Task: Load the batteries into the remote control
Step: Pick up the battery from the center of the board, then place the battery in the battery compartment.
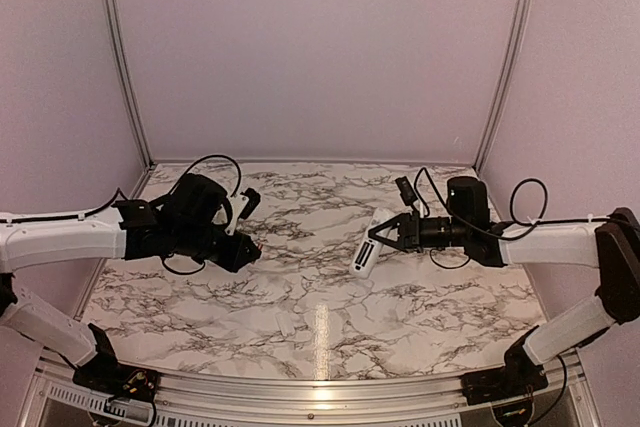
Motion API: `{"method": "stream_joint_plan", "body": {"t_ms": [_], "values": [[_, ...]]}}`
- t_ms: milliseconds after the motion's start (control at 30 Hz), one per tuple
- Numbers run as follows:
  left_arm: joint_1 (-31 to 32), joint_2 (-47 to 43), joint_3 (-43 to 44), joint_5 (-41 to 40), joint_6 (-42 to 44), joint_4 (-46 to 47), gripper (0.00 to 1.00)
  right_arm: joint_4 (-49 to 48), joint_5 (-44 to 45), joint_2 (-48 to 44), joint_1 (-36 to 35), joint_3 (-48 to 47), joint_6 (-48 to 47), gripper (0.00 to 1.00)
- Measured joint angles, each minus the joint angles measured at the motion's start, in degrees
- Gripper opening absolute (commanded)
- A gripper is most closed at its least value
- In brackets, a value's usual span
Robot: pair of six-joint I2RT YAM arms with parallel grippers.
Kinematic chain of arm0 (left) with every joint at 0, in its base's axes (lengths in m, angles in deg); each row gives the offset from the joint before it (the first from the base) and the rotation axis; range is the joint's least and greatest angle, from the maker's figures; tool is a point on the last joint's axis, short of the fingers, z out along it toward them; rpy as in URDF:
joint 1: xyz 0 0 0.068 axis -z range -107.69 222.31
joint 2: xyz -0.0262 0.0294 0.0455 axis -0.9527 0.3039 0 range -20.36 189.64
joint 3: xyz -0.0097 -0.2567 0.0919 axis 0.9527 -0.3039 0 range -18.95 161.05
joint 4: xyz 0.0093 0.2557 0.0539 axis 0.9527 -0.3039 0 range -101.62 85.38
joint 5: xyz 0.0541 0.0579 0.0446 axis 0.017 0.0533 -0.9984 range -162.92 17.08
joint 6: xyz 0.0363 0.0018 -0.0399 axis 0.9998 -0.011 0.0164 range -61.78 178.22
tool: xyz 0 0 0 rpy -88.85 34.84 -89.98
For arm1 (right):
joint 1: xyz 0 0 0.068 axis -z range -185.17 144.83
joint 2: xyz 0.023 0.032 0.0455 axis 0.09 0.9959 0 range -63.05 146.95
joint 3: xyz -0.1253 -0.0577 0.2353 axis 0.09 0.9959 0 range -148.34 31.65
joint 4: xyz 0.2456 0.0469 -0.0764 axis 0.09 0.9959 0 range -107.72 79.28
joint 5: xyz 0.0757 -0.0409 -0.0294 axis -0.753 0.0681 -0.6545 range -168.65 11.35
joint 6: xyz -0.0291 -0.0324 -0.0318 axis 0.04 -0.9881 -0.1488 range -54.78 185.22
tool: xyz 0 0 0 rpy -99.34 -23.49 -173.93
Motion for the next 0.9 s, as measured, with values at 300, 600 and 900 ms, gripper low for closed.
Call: {"method": "stream_joint_plan", "body": {"t_ms": [300, 600, 900], "values": [[8.17, -10.91, -5.77, -0.74, -3.74, 18.36, 0.00, -8.46, 3.37, 6.78, -7.78, -2.64, 6.67, 0.00], [15.39, -1.25, -4.46, -5.53, -3.96, 26.03, 0.00, -15.10, 4.87, 10.91, -13.03, -3.26, 12.33, 0.00], [17.81, 4.52, -0.37, -8.55, -3.43, 26.60, 0.00, -18.38, 5.25, 11.78, -14.40, -3.32, 15.06, 0.00]]}}
